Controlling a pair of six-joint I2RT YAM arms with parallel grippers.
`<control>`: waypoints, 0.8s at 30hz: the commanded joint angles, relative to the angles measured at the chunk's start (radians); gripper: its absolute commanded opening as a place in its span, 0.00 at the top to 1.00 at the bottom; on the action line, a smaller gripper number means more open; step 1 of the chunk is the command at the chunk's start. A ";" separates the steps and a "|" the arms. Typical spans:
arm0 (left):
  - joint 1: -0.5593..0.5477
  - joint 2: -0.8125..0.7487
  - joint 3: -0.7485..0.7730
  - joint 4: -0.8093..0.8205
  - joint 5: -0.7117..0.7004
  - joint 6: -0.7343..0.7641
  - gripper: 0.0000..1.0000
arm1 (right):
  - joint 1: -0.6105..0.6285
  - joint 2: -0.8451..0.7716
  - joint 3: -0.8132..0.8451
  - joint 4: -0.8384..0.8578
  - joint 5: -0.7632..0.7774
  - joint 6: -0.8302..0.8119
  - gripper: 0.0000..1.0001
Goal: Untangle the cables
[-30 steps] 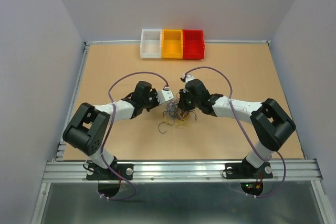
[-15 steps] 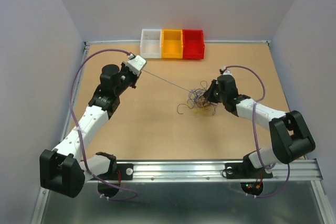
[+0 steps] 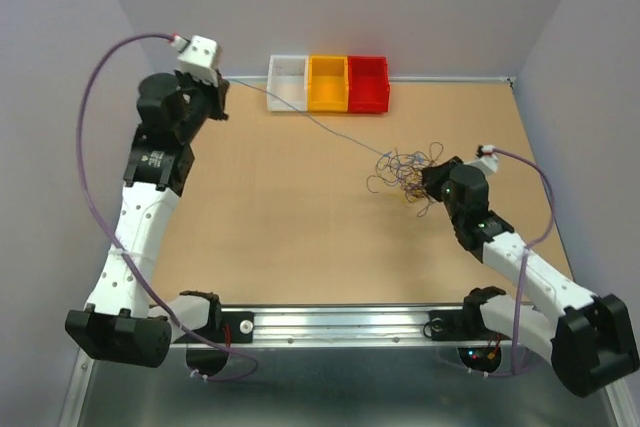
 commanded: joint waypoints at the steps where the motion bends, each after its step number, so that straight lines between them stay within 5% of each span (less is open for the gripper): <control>1: 0.133 -0.041 0.238 0.041 -0.060 -0.103 1.00 | -0.055 -0.176 -0.084 -0.089 0.277 0.013 0.58; 2: 0.133 -0.050 0.245 0.046 0.018 -0.110 1.00 | -0.055 -0.196 -0.090 -0.087 0.261 0.005 0.48; 8: 0.097 -0.107 0.196 0.092 0.627 -0.052 1.00 | -0.053 -0.245 -0.097 0.046 -0.018 -0.176 0.30; 13: 0.003 -0.129 0.217 0.056 0.553 0.004 1.00 | -0.053 -0.274 -0.167 0.274 -0.264 -0.265 0.14; 17: -0.032 -0.100 0.297 0.003 0.552 -0.009 1.00 | -0.035 -0.187 -0.155 0.466 -0.666 -0.321 0.05; 24: -0.068 -0.028 0.448 -0.025 0.529 -0.081 1.00 | 0.221 -0.050 -0.048 0.479 -0.717 -0.559 0.03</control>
